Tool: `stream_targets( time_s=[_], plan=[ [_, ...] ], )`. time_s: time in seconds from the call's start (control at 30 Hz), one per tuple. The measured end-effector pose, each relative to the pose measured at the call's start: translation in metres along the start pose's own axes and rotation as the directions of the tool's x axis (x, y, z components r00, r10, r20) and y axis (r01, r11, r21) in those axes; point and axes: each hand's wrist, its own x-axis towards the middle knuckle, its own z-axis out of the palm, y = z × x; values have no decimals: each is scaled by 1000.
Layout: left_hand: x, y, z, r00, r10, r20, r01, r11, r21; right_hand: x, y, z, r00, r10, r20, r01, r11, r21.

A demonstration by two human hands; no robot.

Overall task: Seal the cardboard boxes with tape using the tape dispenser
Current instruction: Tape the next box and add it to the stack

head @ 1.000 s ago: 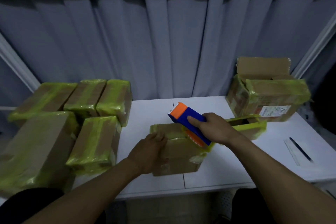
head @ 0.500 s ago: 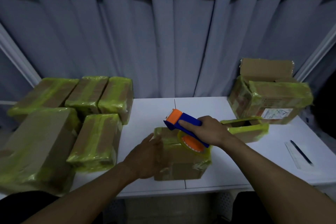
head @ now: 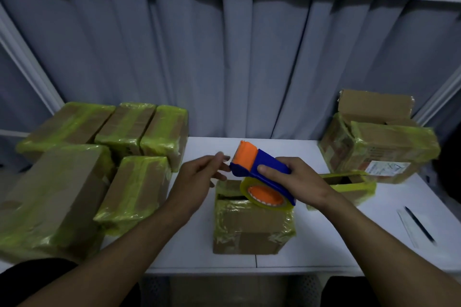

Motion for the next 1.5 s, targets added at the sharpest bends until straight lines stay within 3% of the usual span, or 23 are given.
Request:
stream_targets(
  time_s=[0.37,0.8,1.17,1.5],
  plan=[
    [3,1,-8,995,-56,-82,56,998,-2,-1,-7,3,997,-71,13,71,997,21],
    [4,5,-11,964,-254,-76,248,965,-82,-2,-8,8,997,-81,17,82,996,-46],
    [12,8,-18,971,-235,-51,235,972,-22,-6,-16,10,997,-78,18,79,994,-79],
    [18,-5,-45,947,-303,-109,300,953,-43,2,-13,10,995,-102,15,103,966,-236]
  ],
)
